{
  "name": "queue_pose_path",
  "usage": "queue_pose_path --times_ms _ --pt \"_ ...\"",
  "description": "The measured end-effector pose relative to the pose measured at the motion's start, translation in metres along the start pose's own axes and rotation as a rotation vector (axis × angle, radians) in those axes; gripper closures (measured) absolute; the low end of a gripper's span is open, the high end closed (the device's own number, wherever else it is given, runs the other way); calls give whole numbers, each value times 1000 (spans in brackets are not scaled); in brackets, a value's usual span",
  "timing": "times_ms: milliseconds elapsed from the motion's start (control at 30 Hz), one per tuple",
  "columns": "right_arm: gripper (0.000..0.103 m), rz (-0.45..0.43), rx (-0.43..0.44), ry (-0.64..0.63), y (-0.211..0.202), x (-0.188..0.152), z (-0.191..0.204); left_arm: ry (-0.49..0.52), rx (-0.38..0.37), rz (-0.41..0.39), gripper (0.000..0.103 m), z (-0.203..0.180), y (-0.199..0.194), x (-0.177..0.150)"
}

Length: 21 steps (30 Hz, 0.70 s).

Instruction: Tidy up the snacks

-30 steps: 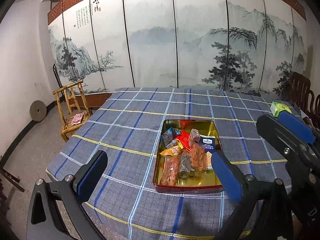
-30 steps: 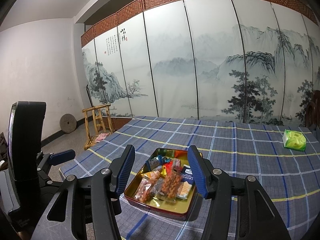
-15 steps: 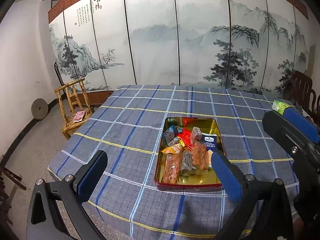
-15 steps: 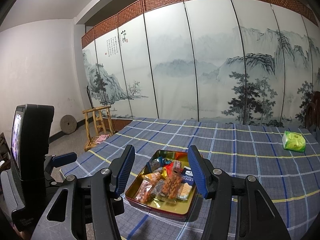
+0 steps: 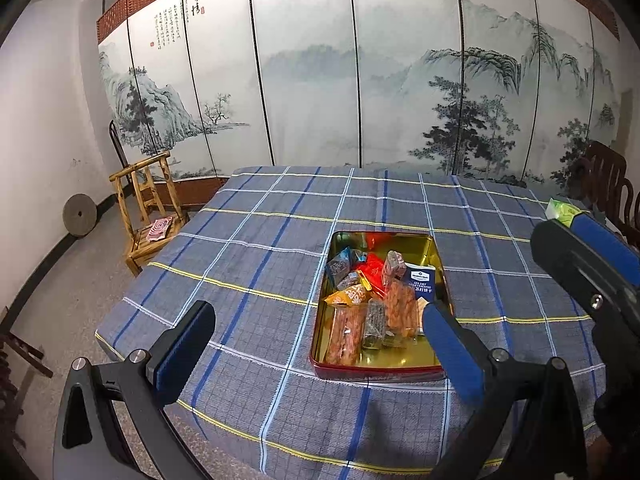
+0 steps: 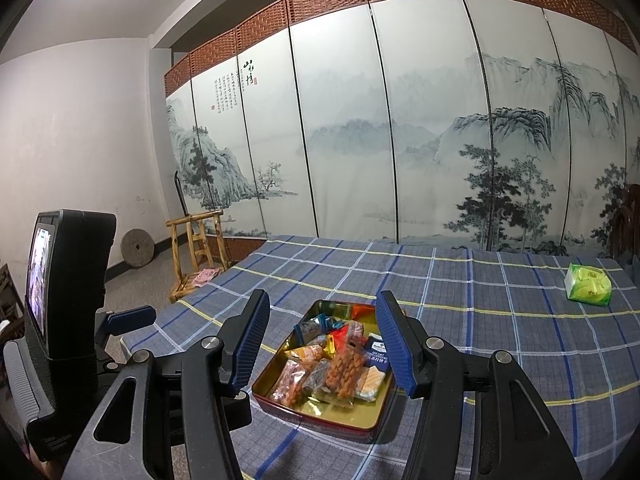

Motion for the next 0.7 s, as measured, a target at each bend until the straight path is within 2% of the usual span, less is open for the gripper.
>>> queue_pose_path --times_ms 700 --pt "46 1 2 1 0 -1 2 0 -2 4 0 0 1 1"
Point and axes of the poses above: each gripper's, at about its wrist camera, not at the fingertips, and y roughly the way its jaws point, z to its left, x to its top, the point moved 8 cm from there along y, roughly the way its jaws point, and after that the axes turned 10 degrees about -y, right-handed, at the moved point
